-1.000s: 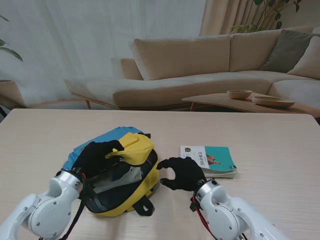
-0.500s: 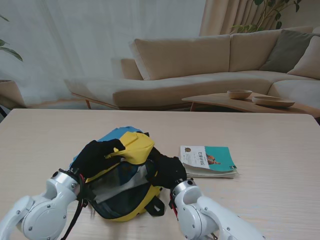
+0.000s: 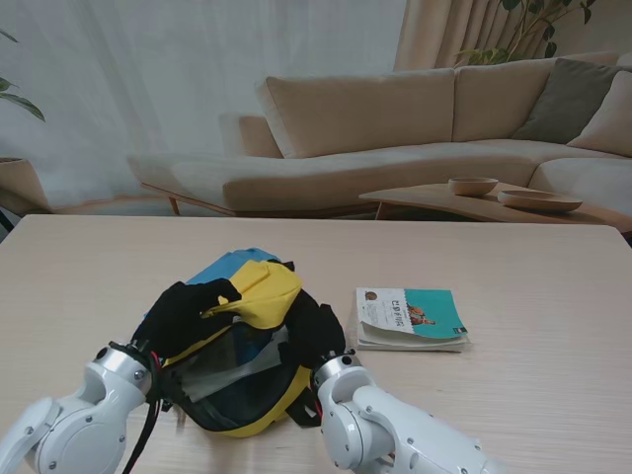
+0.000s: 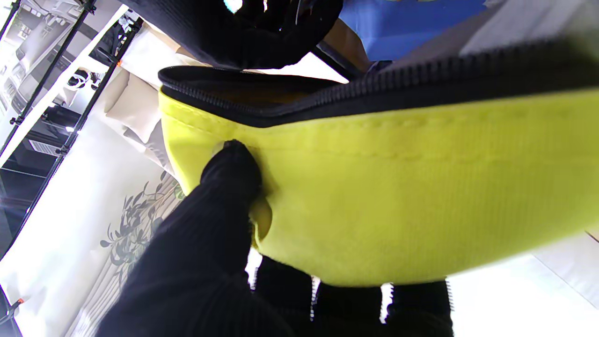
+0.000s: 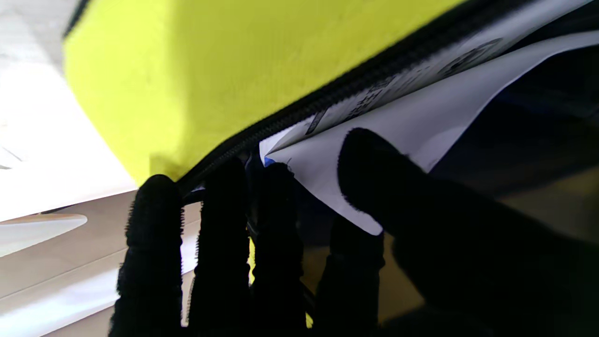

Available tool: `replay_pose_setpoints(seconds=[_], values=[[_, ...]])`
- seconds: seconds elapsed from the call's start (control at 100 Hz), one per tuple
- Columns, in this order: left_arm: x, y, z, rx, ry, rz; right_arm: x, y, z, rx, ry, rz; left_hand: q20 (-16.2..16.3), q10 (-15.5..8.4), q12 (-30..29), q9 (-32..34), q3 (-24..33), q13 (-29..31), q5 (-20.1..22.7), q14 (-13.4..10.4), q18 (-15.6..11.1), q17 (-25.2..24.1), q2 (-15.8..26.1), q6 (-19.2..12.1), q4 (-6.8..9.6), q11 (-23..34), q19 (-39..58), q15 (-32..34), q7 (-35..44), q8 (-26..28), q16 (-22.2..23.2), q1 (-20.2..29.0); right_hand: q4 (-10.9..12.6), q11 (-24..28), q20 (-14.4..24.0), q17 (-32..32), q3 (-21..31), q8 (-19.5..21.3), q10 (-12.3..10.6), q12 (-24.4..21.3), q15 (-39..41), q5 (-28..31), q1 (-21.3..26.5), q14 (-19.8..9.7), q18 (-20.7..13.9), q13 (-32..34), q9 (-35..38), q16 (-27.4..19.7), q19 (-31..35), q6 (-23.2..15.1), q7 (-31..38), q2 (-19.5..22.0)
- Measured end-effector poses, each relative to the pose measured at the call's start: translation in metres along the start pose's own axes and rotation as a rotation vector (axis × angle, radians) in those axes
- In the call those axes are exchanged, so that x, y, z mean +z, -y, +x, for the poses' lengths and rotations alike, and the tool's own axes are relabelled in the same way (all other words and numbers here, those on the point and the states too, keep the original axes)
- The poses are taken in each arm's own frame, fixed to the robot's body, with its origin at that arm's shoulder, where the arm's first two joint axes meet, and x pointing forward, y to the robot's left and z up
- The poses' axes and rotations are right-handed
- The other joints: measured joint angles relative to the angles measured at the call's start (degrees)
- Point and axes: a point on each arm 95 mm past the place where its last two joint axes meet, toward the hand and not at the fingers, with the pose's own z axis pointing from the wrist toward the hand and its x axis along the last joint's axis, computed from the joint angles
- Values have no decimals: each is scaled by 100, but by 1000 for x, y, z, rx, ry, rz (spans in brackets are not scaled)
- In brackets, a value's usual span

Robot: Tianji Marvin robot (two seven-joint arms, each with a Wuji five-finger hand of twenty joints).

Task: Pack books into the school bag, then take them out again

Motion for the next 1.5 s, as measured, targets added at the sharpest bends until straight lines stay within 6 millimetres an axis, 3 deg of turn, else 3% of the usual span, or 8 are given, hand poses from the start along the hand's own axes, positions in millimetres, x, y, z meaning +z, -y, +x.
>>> replay_pose_setpoints(seconds=[0.09, 0.18, 0.31, 0.46, 0.54, 0.68, 1.09, 1.5], values=[[-2, -1, 0, -2, 2, 2, 6, 3, 0, 18, 27, -58, 0, 2, 0, 0, -1, 0, 0, 0, 4, 0, 0, 0, 0, 0, 0, 0, 4, 0, 0, 0, -189, 65, 15, 52, -66, -201, -2, 20, 168, 835, 31, 20, 47, 230, 353, 63, 69, -191, 856, 53], [-3, -1, -1, -1, 1, 3, 9, 4, 1, 74, 27, -53, -1, 4, 0, 0, -1, 0, 0, 0, 5, 0, 0, 0, 0, 0, 0, 0, 21, 0, -1, 0, -179, -11, 71, 79, 40, 997, -2, 23, 170, 882, 73, 21, 50, 253, 354, 72, 76, -222, 702, 64], [-3, 0, -1, 4, 2, 14, 6, -7, -2, 170, -32, -45, -2, 4, 0, 1, -1, 0, -2, 0, 6, 0, 0, 0, 0, 0, 0, 0, 36, 0, -1, 1, 542, -101, 76, 63, 1061, 2943, -3, 99, 169, 1188, 79, 197, 98, 426, 909, -34, 79, 126, 773, -275], [-1, 1, -6, 4, 18, 45, -9, -23, -7, 247, -68, -91, -3, -39, 0, 2, -49, 0, -4, 0, 8, 0, 3, 0, 0, 3, 0, 2, 40, 40, -1, 6, 1693, -56, 110, 378, 1225, 3613, 9, 375, 669, 1628, 85, 394, 265, 982, 1403, -443, 240, 354, 928, -1142], [0, 1, -8, 12, 25, 55, -16, -32, -12, 276, -70, -119, -3, -45, 0, 2, -49, 0, -5, 0, 9, 0, 4, 0, 0, 10, 0, 3, 40, 59, -1, 6, 2218, 133, 192, 557, 1230, 3796, 31, 616, 1019, 1742, 85, 419, 336, 1208, 1642, -565, 394, 409, 987, -1295], [0, 3, -11, 53, 38, 93, -27, -47, -17, 336, -101, -167, -3, -46, 2, 3, -50, 0, -7, 0, 12, 0, 7, -7, 0, 23, 0, 8, 41, 62, -1, 6, 2488, 271, 241, 718, 1232, 3958, 124, 796, 1253, 1742, 86, 474, 388, 1343, 1697, -636, 525, 459, 995, -1313], [2, 6, -18, 110, 100, 125, -52, -113, -26, 359, -165, -450, -3, -48, 3, 4, -54, 5, -129, 0, 16, 8, 63, -154, 0, 32, 65, 17, 136, 71, -1, 6, 2652, 354, 299, 795, 1255, 4148, 133, 979, 1399, 1921, 159, 483, 497, 1350, 1845, -730, 589, 503, 999, -1380], [-3, 4, -20, 144, 120, 128, -50, -177, -73, 295, -49, -661, -4, -56, 4, 7, -55, 5, -132, 0, 20, 9, 66, -154, 0, 82, 67, 19, 136, 113, -1, 6, 2652, 354, 305, 796, 1258, 4259, 133, 1011, 1451, 1983, 218, 488, 530, 1354, 1847, -730, 654, 503, 999, -1384]])
